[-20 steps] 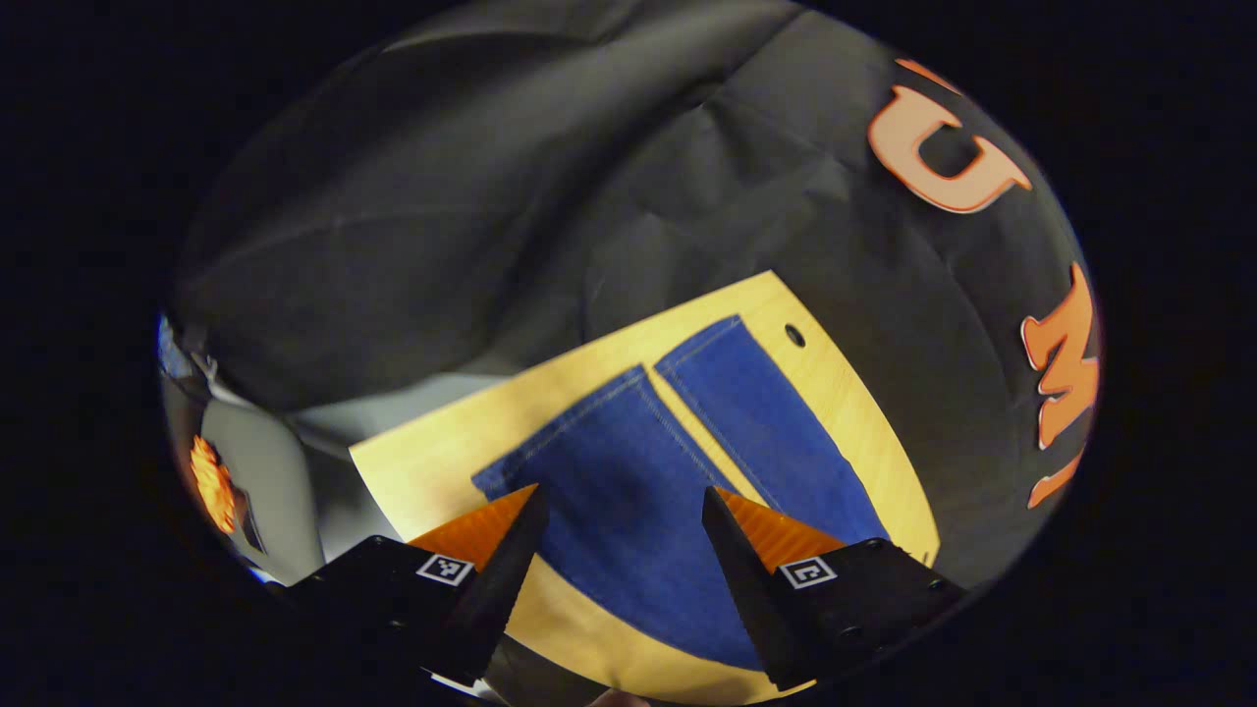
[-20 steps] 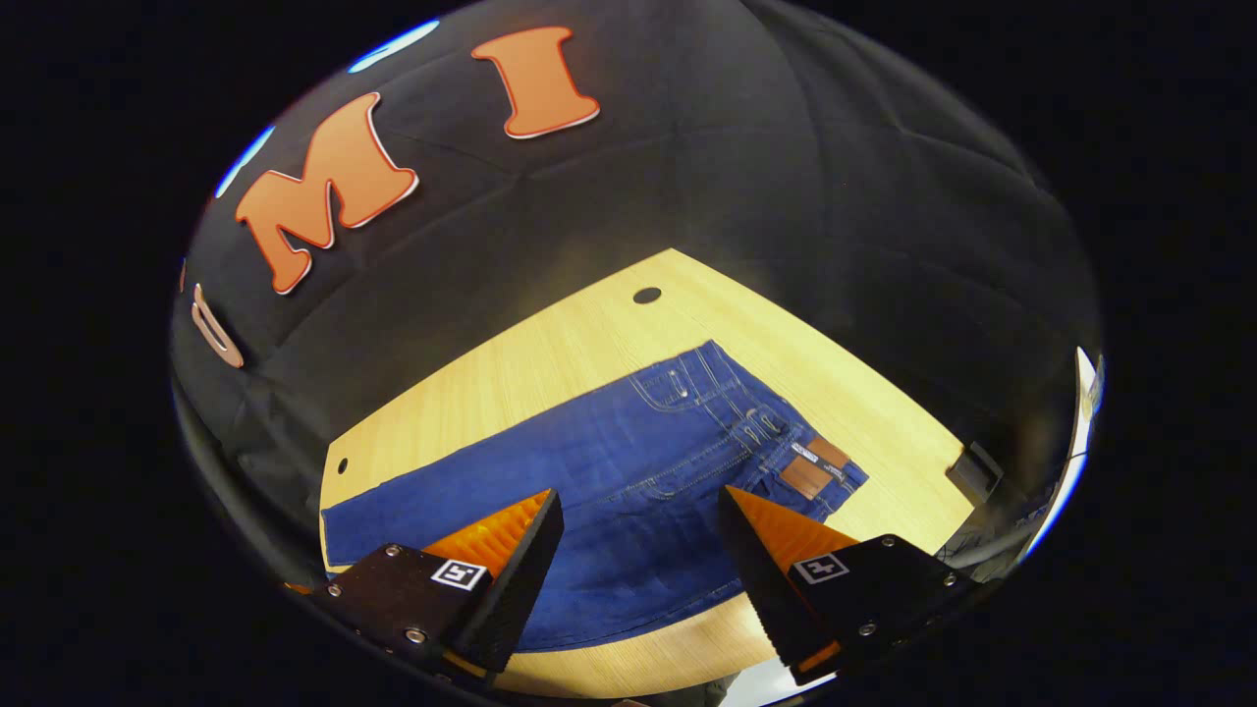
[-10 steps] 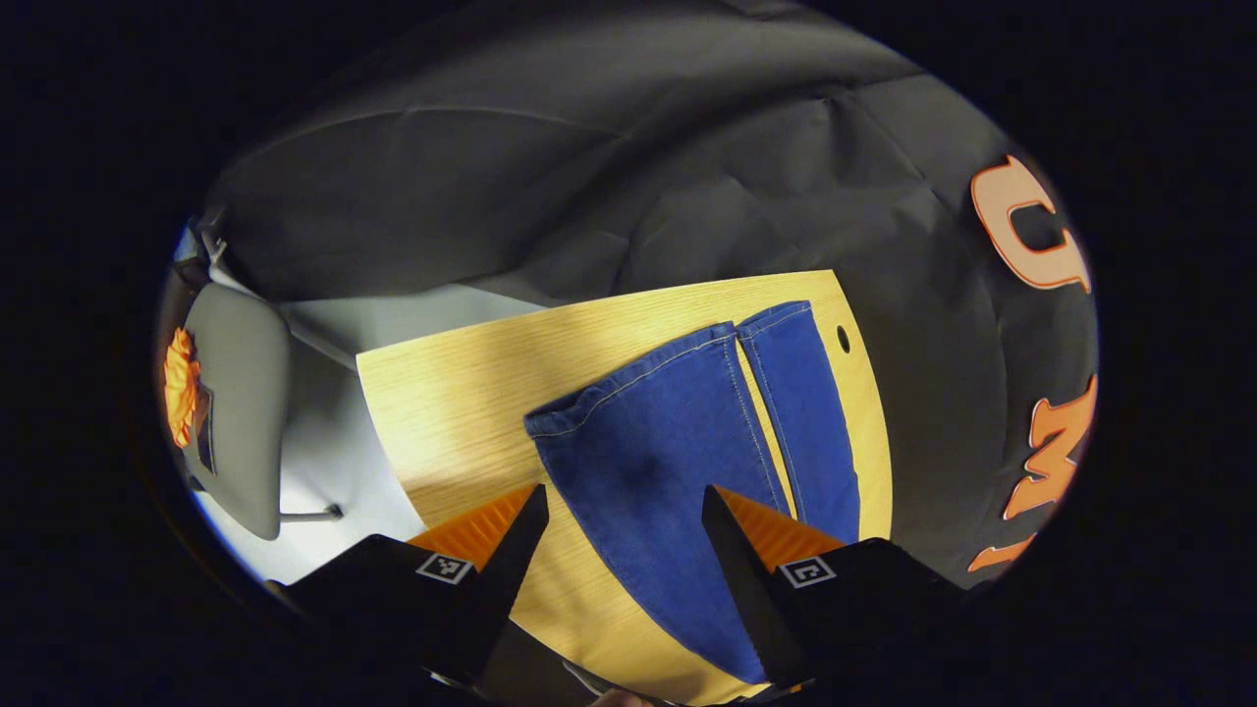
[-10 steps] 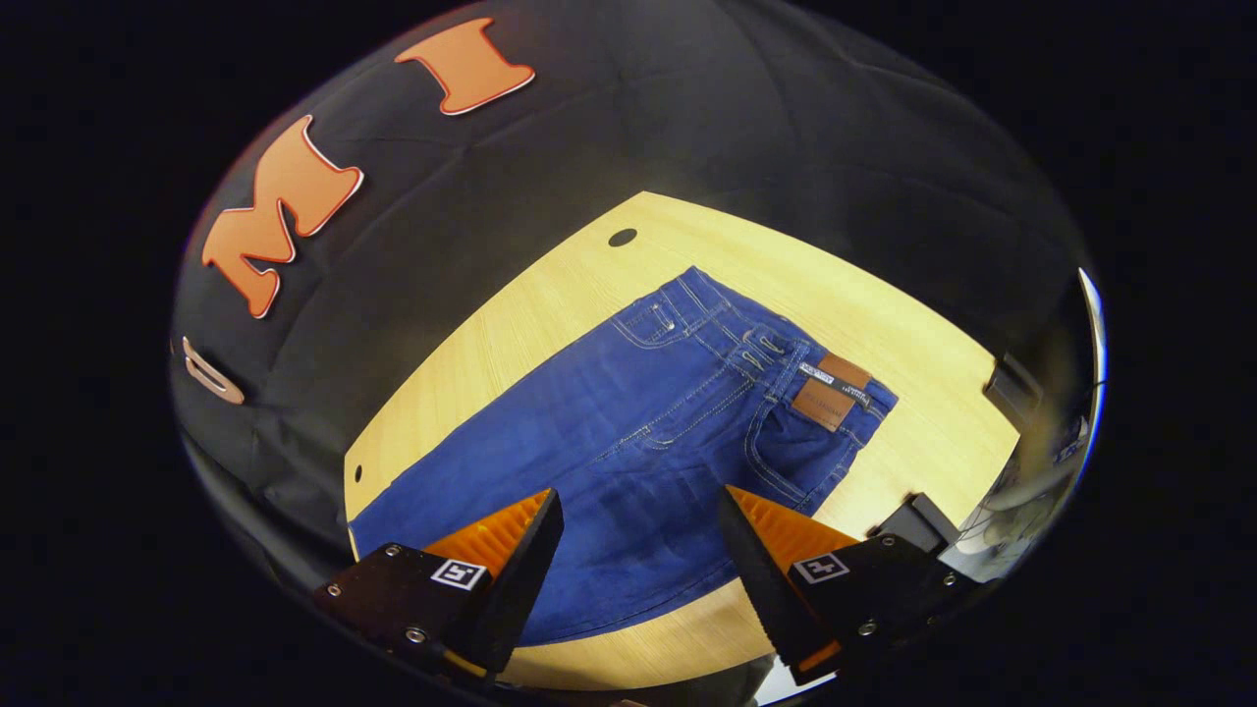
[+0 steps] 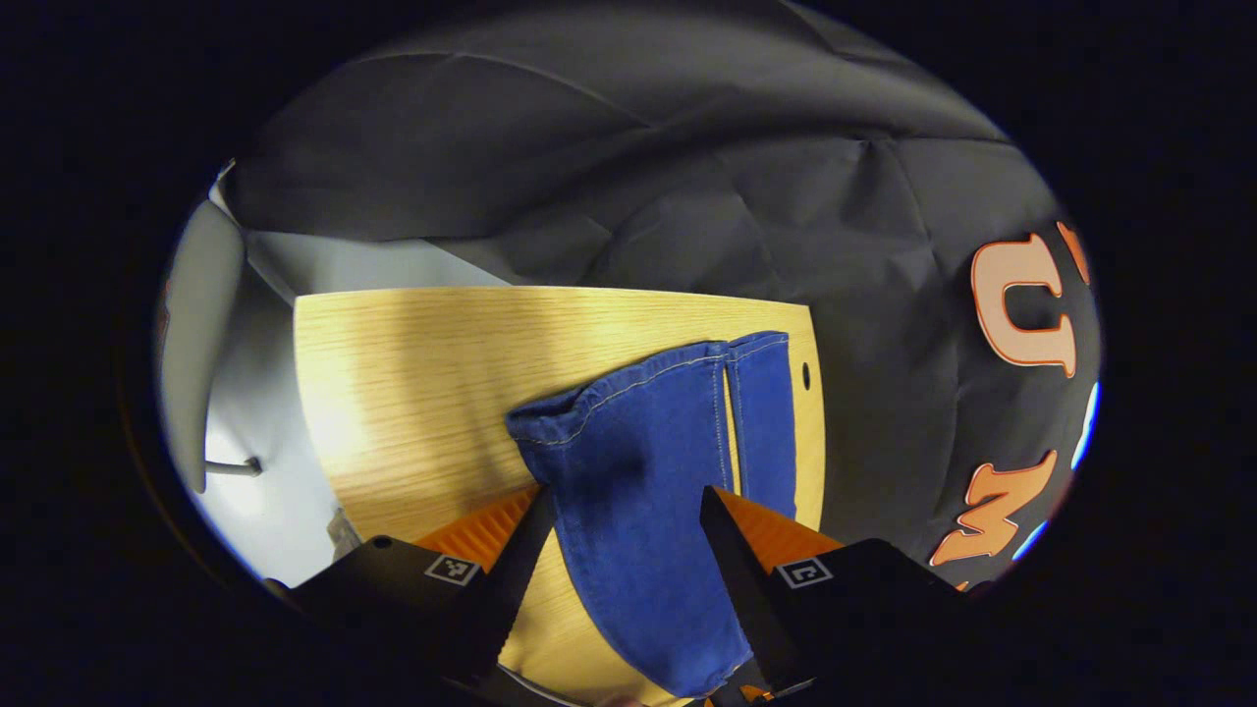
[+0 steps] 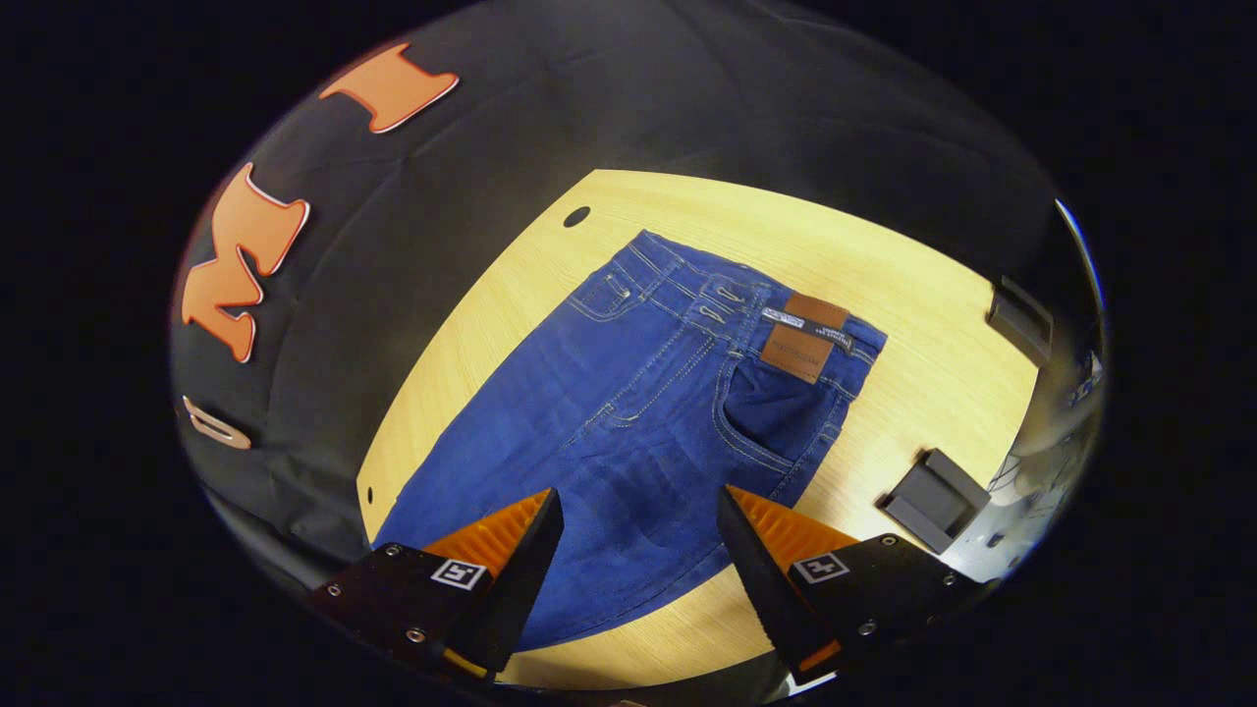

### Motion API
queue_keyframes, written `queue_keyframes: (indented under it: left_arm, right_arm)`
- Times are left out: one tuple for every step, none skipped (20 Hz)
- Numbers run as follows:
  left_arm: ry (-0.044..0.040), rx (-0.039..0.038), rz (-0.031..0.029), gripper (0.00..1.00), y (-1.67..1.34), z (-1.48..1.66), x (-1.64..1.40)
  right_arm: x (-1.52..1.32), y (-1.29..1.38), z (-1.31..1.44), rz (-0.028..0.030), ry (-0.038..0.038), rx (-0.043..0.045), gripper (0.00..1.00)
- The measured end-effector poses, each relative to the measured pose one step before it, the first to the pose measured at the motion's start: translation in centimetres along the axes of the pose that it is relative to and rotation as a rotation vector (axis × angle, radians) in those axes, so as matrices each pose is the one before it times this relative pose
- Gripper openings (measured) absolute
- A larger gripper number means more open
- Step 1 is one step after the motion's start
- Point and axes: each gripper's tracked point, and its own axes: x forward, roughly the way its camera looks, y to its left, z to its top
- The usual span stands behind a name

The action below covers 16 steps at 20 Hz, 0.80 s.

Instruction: Grasp the waist and the cuffs of the jeans and fold them to make the two legs overlap; first hold the waist and fold one-third of the jeans toward the cuffs, then hold the cuffs and fold the remaining one-third in the same direction to finish folding.

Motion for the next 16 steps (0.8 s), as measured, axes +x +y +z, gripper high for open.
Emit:
queue_keyframes:
  left_arm:
    - [0.00183, -0.00265, -0.01688, 0.90, -0.363, 0.059, 0.524]
    - [0.00075, -0.00079, -0.01230, 0.89, -0.168, 0.071, 0.275]
    - [0.00138, 0.00534, -0.00591, 0.85, -0.134, -0.036, 0.379]
    - [0.00017, 0.00206, -0.01174, 0.82, -0.078, 0.072, 0.346]
    - [0.00206, -0.00192, -0.00634, 0.75, -0.027, -0.035, 0.362]
    - [-0.00159, -0.00618, 0.00389, 0.70, 0.021, 0.068, 0.434]
    - [0.00387, -0.00373, -0.01271, 0.55, -0.041, -0.067, 0.361]
    - [-0.00452, 0.00286, 0.01578, 0.49, 0.546, 0.270, -0.427]
    - [-0.00152, -0.00179, 0.01538, 0.26, 0.319, 0.070, 0.866]
    - [-0.01336, -0.00468, -0.00268, 0.14, 0.259, 0.117, 0.137]
    - [0.00916, 0.01340, -0.01859, 0.08, -0.397, -0.135, -0.117]
    - [-0.00756, 0.02868, -0.01416, 0.08, -0.626, 0.010, -0.425]
    - [-0.00323, 0.04788, -0.00871, 0.07, -0.358, -0.051, -0.530]
    - [-0.01340, 0.02514, 0.02907, 0.07, 0.499, -0.628, -0.100]
    - [0.00619, 0.01938, -0.00371, 0.01, -0.457, 0.837, -0.065]
    - [0.00340, 0.01311, -0.01547, 0.01, -0.530, -0.075, 0.061]
  right_arm:
    - [0.163, -0.454, -0.288, 0.00681, 0.00744, 0.02264, 0.98]
    - [0.234, -0.592, -0.224, -0.00411, 0.00931, 0.02036, 0.98]
    - [0.057, -0.487, -0.049, 0.00093, 0.00041, 0.01497, 0.98]
    - [0.229, -0.520, -0.051, -0.00004, 0.00301, 0.00909, 0.98]
    - [0.044, -0.491, -0.037, 0.00427, -0.00358, 0.01146, 0.98]
    - [0.103, -0.405, 0.031, 0.00430, 0.00279, 0.01290, 0.97]
    - [-0.117, -0.447, 0.013, 0.00512, -0.00366, 0.01786, 0.97]
    - [0.065, -0.434, 0.146, 0.00233, -0.00098, 0.01786, 0.98]
    - [0.017, -0.534, 0.219, -0.00122, -0.00870, 0.01910, 0.97]
    - [0.192, -0.535, 0.194, -0.00121, -0.00159, 0.01255, 0.97]
    - [0.117, -0.756, 0.027, -0.00824, -0.00024, 0.01293, 0.97]
    - [0.290, -0.563, 0.207, -0.00228, 0.00014, 0.01548, 0.97]
    - [0.153, -0.253, 0.601, 0.00587, -0.01341, 0.02230, 0.97]
    - [0.313, -0.363, 0.857, 0.00513, -0.01947, 0.02384, 0.97]
    - [0.171, -0.352, 1.014, 0.01097, -0.02426, 0.02863, 0.97]
    - [0.527, -0.535, 0.906, -0.00305, -0.01465, 0.02044, 0.97]
